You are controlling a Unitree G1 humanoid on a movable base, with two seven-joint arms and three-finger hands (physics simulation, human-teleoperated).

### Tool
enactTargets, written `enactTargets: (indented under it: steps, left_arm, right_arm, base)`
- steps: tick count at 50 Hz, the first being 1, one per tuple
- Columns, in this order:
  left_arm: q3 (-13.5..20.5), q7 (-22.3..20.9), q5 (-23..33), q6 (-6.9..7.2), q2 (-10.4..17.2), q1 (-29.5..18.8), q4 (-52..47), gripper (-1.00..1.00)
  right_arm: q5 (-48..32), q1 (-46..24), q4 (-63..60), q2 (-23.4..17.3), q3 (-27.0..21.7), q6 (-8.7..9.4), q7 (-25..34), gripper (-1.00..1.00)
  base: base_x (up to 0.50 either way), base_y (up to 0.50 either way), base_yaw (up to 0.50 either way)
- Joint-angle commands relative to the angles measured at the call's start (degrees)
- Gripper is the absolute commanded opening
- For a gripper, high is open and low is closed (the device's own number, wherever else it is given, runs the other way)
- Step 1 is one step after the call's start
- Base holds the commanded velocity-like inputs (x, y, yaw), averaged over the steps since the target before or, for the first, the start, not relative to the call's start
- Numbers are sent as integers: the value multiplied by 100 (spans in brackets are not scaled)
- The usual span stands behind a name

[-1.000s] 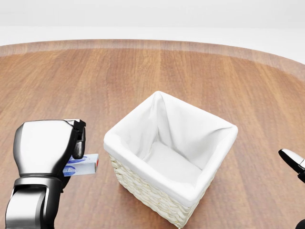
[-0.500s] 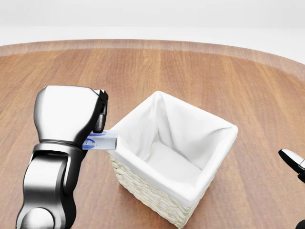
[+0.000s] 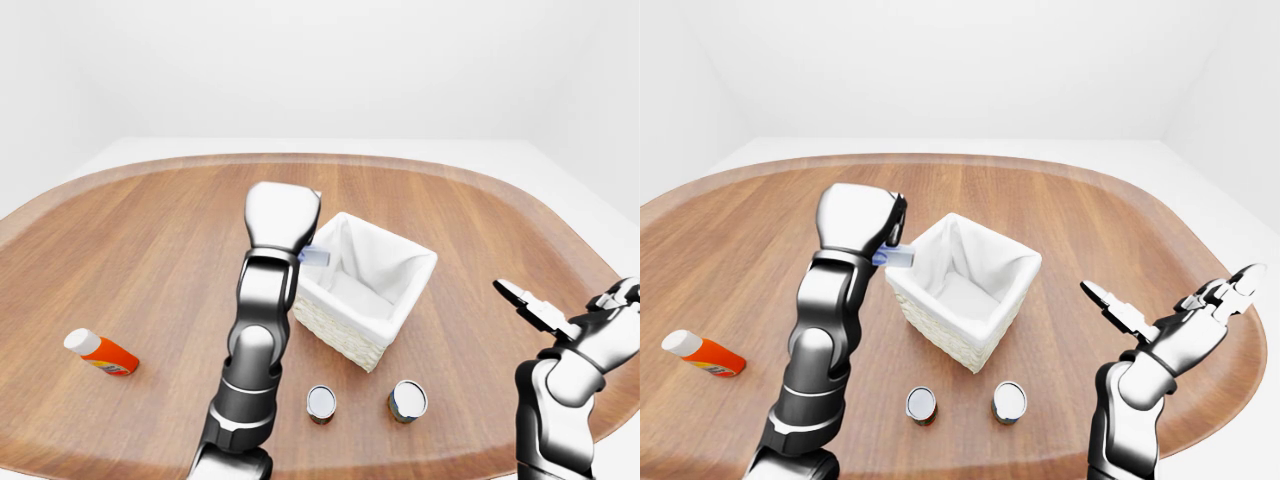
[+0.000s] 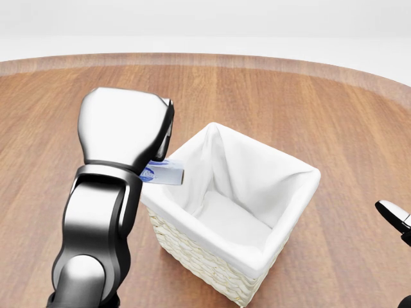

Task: Pick up the alphabet soup and the cream cheese box, and put them in the basket.

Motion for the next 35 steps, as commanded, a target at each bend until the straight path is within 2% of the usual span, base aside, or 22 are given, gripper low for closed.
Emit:
enactTargets:
  steps: [1, 5, 13, 19, 26, 32, 35]
  left_arm:
    - [-173, 135, 137, 0, -267, -328, 490, -100]
    - [-245, 287, 98, 0, -384, -438, 891, -100]
    - [-328, 295, 147, 0, -586, -787, 1421, -100]
    - [-267, 341, -128, 0, -586, -1046, 1915, -100]
    - [-359, 252, 79, 0, -675, -1196, 2170, -100]
    - [-287, 415, -92, 0, -713, -1497, 2914, -100]
    - [-255, 673, -221, 0, -707, -1651, 3469, -100]
  right_arm:
    - [-13, 13, -45, 10, 4, -6, 0, 100]
    - [0, 14, -54, 13, -3, -3, 0, 100]
    - [-7, 25, -82, 26, 5, -2, 0, 100]
    - [-2, 48, -124, 37, 5, 9, 0, 100]
    - [-3, 49, -154, 43, 2, 37, 0, 100]
    - [0, 23, -67, 36, 5, -6, 0, 100]
    - [6, 28, -71, 34, 11, -6, 0, 100]
  base:
    - [0, 0, 0]
    - [0, 0, 0]
    - [0, 0, 0]
    - [0, 0, 0]
    - [0, 0, 0]
    - [0, 0, 0]
    - [0, 0, 0]
